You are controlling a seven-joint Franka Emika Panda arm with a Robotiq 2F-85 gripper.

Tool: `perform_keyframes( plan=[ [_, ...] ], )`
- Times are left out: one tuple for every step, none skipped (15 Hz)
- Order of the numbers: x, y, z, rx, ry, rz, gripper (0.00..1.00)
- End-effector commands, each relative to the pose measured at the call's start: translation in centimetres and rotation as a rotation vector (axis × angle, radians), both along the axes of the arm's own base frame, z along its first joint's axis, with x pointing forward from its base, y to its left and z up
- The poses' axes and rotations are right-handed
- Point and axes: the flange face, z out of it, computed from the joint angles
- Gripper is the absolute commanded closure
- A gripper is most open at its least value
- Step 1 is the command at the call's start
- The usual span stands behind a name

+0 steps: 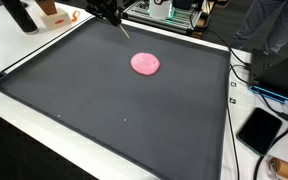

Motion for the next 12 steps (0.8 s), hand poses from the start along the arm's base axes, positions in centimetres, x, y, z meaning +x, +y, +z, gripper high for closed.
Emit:
perform_keyframes(
  plan=[
    [-0.9,2.3,2.0,-0.111,-0.029,0.021,0.97],
    [-1.0,3.0,2.6,-0.133,-0.037,0.033,0.97],
    [-1.0,3.7,3.2,-0.156,-0.047,0.045,0.97],
    [-1.1,4.6,3.8,-0.180,-0.058,0.060,0.97],
    [-1.2,5.3,4.3,-0.202,-0.067,0.073,0.97],
    [-1.3,6.1,4.8,-0.226,-0.075,0.084,0.97],
    [-1.5,6.9,5.2,-0.247,-0.080,0.095,0.97],
    [-1.7,7.6,5.6,-0.270,-0.086,0.106,0.97],
    [-1.9,8.3,5.9,-0.286,-0.087,0.115,0.97],
    [-2.1,9.0,6.3,-0.303,-0.090,0.121,0.97],
    [-2.3,9.6,6.6,-0.312,-0.090,0.137,0.97],
    [-1.0,8.9,6.3,-0.271,-0.082,0.132,0.97]
  ],
)
